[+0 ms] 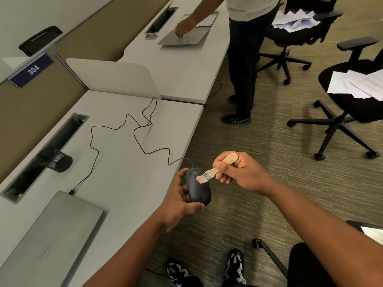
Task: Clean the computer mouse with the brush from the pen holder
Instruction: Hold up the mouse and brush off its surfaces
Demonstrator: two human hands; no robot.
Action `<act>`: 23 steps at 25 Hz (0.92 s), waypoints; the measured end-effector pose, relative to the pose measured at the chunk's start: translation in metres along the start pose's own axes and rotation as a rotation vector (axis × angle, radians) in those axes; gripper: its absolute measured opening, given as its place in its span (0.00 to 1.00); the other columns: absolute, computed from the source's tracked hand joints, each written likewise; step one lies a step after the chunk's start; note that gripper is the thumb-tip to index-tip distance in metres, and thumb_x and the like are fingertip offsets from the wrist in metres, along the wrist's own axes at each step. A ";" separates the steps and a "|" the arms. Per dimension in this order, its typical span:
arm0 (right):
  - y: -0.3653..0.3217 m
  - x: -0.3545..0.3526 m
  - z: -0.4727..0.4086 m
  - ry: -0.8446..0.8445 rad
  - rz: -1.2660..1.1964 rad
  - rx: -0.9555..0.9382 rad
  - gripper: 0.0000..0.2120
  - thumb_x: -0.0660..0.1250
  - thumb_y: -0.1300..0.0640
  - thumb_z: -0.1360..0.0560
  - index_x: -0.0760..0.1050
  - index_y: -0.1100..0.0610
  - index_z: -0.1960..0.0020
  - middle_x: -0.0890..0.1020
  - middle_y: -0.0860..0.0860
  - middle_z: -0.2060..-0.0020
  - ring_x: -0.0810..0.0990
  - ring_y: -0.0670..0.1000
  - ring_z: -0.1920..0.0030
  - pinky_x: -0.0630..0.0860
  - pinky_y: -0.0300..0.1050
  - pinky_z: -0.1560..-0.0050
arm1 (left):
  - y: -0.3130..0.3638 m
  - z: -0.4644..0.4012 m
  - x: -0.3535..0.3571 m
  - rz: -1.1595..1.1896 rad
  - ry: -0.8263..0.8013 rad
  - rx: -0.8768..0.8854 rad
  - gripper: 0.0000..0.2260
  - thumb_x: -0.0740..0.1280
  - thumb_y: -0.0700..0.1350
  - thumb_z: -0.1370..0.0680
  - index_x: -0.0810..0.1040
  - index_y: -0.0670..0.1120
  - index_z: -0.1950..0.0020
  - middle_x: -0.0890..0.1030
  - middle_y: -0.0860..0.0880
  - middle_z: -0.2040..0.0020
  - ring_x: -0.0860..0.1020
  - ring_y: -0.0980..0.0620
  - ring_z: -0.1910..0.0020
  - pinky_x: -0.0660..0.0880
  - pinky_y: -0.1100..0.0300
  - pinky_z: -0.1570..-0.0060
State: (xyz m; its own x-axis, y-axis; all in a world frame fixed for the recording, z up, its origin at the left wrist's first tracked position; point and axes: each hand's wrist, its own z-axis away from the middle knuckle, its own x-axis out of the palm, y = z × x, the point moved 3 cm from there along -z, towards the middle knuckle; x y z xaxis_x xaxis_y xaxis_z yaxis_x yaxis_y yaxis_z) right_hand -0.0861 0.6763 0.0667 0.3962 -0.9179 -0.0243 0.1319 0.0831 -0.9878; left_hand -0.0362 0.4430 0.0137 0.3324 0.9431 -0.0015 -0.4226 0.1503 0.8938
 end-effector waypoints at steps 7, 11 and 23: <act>-0.004 -0.018 -0.004 0.057 0.139 0.027 0.05 0.68 0.56 0.17 0.82 0.55 0.48 0.87 0.54 0.61 0.84 0.48 0.63 0.80 0.40 0.62 | -0.002 0.000 -0.003 0.022 -0.027 0.005 0.53 0.81 0.30 0.33 0.58 0.65 0.21 0.72 0.47 0.27 0.84 0.48 0.36 0.84 0.51 0.47; 0.006 -0.004 -0.007 0.166 -0.454 0.146 0.11 0.66 0.55 0.16 0.81 0.61 0.43 0.87 0.59 0.58 0.85 0.53 0.60 0.82 0.41 0.62 | 0.000 -0.001 -0.001 0.009 -0.072 0.015 0.54 0.79 0.29 0.31 0.56 0.66 0.20 0.72 0.47 0.27 0.83 0.50 0.36 0.84 0.51 0.45; 0.021 -0.011 -0.014 0.371 -0.424 0.322 0.11 0.63 0.57 0.15 0.81 0.63 0.45 0.85 0.58 0.63 0.83 0.49 0.67 0.79 0.39 0.68 | 0.003 0.003 0.003 0.003 -0.103 0.025 0.53 0.79 0.28 0.29 0.56 0.69 0.20 0.72 0.47 0.26 0.82 0.50 0.34 0.83 0.52 0.44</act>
State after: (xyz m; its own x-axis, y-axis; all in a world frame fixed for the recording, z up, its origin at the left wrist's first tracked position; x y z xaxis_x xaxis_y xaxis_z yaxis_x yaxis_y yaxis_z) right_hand -0.1005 0.6829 0.0440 -0.0832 -0.9649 0.2493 0.4969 -0.2570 -0.8289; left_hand -0.0342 0.4454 0.0179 0.4166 0.9079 0.0465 -0.4032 0.1387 0.9045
